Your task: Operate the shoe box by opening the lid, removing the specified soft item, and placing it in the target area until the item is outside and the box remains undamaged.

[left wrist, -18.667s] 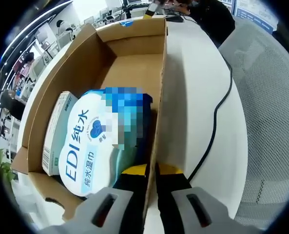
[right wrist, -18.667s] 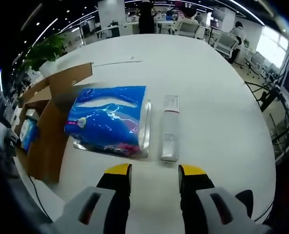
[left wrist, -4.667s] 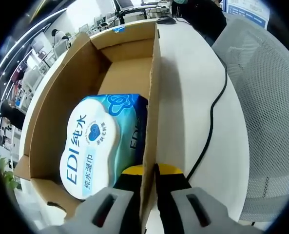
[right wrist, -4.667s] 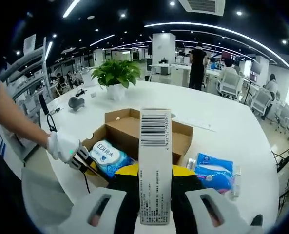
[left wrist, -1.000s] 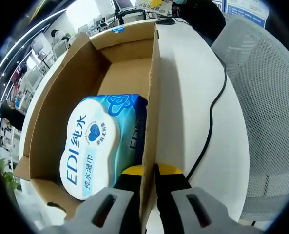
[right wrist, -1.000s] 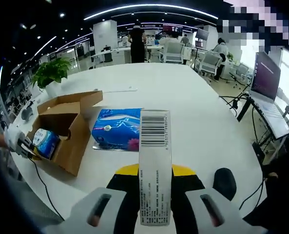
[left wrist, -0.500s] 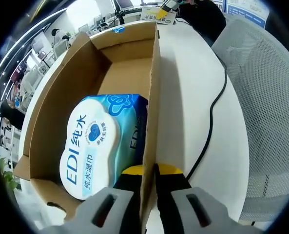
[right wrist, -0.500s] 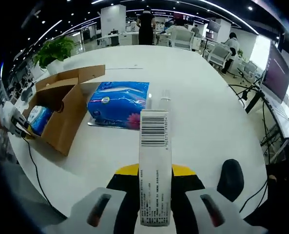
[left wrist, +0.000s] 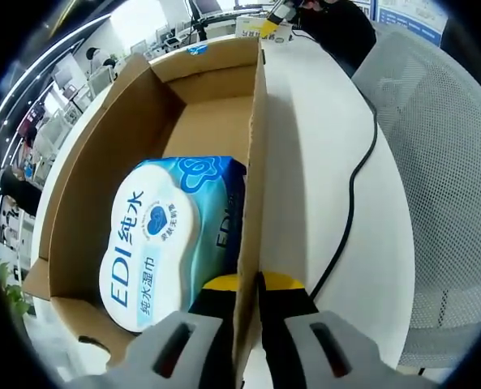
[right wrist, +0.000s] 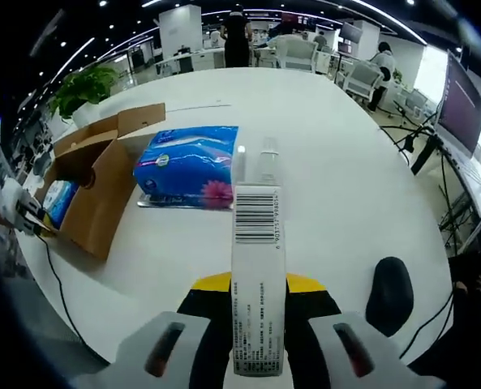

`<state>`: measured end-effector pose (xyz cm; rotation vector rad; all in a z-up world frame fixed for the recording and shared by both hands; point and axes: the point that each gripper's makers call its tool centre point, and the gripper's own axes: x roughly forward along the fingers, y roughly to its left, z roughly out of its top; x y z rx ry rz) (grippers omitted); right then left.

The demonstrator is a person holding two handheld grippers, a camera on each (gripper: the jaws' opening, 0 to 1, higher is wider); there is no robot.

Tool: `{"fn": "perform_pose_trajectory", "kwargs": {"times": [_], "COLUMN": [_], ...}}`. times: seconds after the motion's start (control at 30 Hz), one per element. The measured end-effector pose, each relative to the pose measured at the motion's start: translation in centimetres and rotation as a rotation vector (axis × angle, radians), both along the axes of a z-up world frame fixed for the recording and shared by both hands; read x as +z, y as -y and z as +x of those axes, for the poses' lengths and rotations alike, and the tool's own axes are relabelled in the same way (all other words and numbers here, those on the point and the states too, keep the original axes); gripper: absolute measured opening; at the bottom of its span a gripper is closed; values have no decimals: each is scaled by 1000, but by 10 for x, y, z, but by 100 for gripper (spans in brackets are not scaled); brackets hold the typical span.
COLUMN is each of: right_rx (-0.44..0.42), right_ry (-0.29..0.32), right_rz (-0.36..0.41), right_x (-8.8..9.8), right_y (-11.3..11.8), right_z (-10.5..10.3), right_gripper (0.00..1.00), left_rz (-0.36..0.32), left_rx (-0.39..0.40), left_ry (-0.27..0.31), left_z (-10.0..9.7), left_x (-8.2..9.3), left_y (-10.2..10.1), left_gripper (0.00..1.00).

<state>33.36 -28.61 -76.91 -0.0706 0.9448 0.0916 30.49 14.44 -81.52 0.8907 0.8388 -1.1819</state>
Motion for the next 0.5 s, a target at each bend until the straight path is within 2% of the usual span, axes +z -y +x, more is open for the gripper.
{"fn": "perform_pose_trajectory", "kwargs": {"times": [0.5], "right_rx": [22], "right_ry": [-88], "right_rz": [-40], "right_x": [-24], "right_y": [11], "right_z": [11], "right_gripper": [19], "left_rz": [-1], "left_rx": [0], "left_ry": [-1], "left_z": [0], "left_x": [0], "left_y": [0], "left_gripper": [4]}}
